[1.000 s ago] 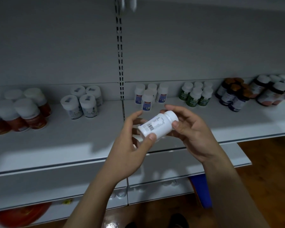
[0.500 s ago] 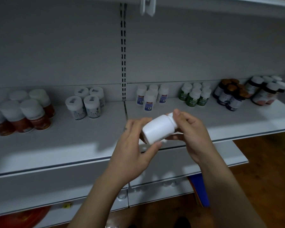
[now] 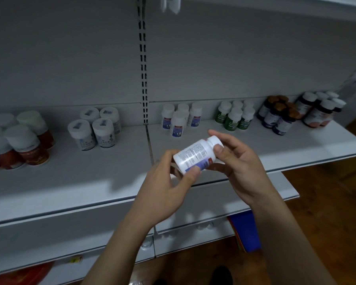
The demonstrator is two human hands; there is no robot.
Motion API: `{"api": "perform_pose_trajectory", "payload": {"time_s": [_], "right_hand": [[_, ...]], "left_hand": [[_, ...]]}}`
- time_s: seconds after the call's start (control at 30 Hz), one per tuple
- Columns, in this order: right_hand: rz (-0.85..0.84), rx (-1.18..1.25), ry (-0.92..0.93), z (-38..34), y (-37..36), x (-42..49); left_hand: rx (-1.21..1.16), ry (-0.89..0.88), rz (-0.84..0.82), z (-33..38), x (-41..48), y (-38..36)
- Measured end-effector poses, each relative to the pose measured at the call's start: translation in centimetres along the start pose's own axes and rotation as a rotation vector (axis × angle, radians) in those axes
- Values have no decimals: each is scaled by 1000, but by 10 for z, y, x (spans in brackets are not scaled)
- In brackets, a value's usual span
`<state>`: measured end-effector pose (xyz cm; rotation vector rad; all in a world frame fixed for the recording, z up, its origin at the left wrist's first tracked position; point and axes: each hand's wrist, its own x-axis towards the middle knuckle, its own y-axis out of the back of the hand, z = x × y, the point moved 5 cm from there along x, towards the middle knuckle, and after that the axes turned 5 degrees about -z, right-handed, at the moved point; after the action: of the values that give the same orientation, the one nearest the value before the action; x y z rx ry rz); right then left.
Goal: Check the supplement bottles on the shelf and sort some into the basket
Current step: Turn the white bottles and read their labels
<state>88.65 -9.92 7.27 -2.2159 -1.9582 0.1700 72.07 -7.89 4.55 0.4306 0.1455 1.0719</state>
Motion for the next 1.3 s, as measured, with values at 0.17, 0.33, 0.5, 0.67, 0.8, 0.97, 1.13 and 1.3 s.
{"api": "perform_pose_trajectory", "payload": {"time_s": [0.17,0.33,0.5,0.67,0.8,0.97,1.13,1.3], "right_hand": [[145,-110,-58,4,2,10],[154,-126,-71,3,-3,20],[56,-81,-90,4,-5,25],[28,-8,-114,4,-4,27],[63,22,-110,2,0,26],[72,44,-121,1,-1,25],[-110,-279,12,-7,-9,15],[-189,-499,84,-12,-17,8]], "left_hand": [[96,-66,34,1,3,-3],[96,-68,77,2,8,0],[26,-47,100,2,10,3],[-19,-44,100,6,12,-1],[-19,-45,103,6,16,-5],[-20,-15,119,0,19,-10],[13,15,141,-6,18,-8],[-23,28,129,-8,14,-6]]}}
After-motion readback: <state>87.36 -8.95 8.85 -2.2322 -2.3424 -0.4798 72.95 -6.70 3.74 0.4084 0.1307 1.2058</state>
